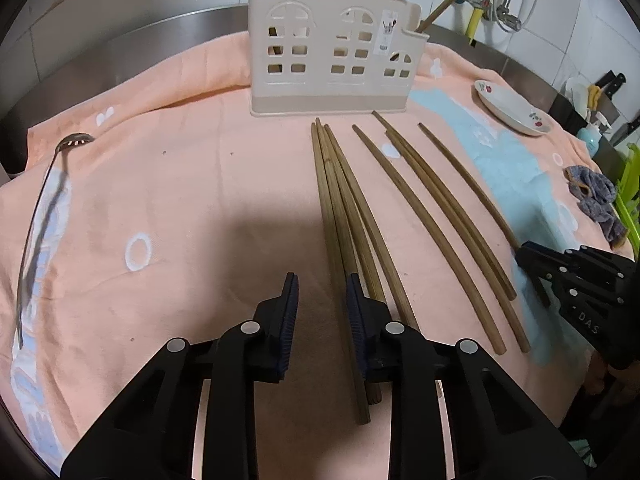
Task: Organize utensils
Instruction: 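Close the right gripper on a loose chopstick while the left gripper grasps another chopstick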
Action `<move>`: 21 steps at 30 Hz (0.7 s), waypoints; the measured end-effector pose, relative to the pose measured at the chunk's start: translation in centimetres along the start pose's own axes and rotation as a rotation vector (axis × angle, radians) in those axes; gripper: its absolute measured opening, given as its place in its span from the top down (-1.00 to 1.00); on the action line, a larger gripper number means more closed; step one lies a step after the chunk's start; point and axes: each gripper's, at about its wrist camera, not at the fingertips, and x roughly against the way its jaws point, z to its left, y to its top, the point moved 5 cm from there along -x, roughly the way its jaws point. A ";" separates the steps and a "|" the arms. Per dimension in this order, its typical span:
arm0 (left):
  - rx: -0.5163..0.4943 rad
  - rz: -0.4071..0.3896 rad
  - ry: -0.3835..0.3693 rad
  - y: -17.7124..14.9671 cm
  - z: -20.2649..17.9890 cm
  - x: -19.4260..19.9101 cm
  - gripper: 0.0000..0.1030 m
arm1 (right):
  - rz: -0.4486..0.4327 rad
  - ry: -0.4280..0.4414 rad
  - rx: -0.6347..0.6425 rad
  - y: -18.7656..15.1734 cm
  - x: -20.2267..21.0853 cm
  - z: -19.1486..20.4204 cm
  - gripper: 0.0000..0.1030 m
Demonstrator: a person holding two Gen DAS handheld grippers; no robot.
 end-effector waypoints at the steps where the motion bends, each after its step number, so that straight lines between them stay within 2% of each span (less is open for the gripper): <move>1: -0.001 0.001 0.002 0.0 0.0 -0.1 0.56 | 0.000 0.000 -0.001 0.0 0.0 0.0 0.83; 10: -0.007 0.007 0.015 0.2 0.0 -0.6 0.58 | 0.000 -0.006 0.001 0.0 0.1 0.1 0.83; 14: -0.040 0.011 0.057 0.1 -0.6 -1.1 0.59 | -0.001 -0.016 0.009 0.0 0.1 0.3 0.83; 21: -0.006 0.004 0.055 -0.1 -0.8 -1.0 0.64 | -0.004 -0.022 0.010 -0.2 0.1 0.2 0.82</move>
